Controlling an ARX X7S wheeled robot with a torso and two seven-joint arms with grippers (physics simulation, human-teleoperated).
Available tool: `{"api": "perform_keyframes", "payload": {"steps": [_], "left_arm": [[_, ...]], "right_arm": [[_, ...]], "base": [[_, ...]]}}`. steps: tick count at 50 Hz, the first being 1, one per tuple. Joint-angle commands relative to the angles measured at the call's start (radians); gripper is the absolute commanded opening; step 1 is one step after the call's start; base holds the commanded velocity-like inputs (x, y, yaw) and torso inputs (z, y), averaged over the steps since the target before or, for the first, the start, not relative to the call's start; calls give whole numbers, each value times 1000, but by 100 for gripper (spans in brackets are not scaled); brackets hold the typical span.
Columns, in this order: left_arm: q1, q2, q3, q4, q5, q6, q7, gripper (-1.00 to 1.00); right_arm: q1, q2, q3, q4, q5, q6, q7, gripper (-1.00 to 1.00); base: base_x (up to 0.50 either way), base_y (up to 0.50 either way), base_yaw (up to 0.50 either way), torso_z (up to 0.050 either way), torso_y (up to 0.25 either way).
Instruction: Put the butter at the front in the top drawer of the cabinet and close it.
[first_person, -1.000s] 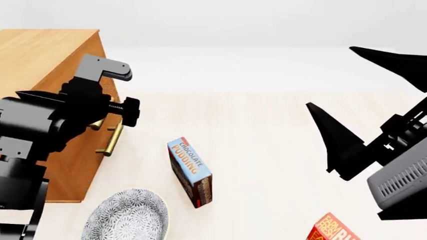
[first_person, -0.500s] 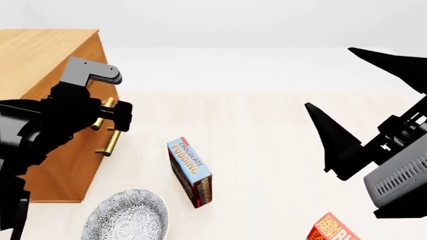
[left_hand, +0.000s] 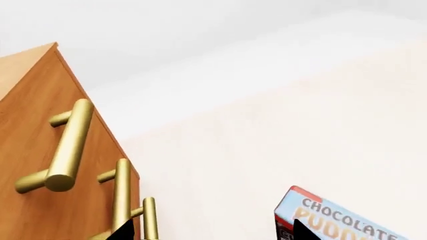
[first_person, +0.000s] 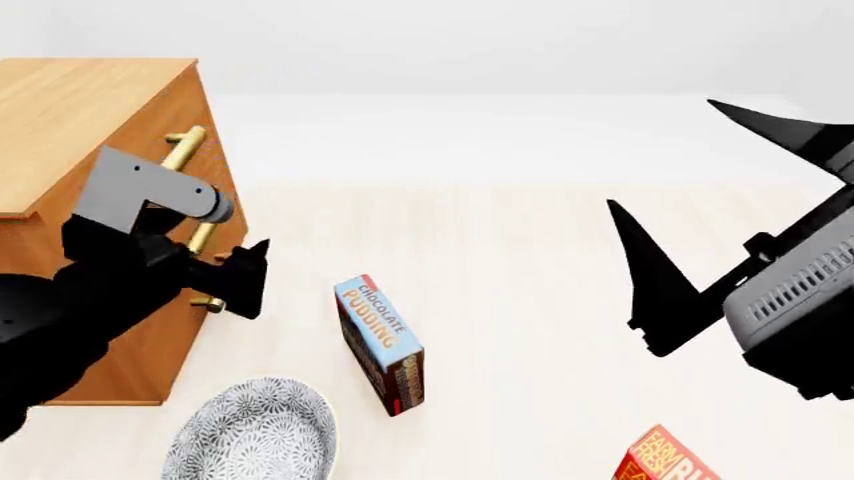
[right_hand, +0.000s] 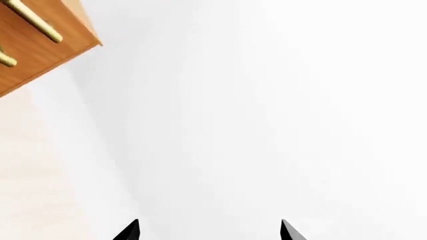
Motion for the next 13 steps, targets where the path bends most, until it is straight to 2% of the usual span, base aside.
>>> {"api": "perform_keyframes", "payload": {"steps": [1, 13], "left_arm": [[174, -53, -153, 262, -109, -2, 2, 100], [318, -79, -281, 416, -161, 70, 17, 100]], "right_arm": [[-12, -20, 17, -18, 210, 75, 41, 100], [-64, 51, 16, -86, 348, 41, 97, 100]], "base": [[0, 0, 0, 0, 0], [0, 0, 0, 0, 0]]}}
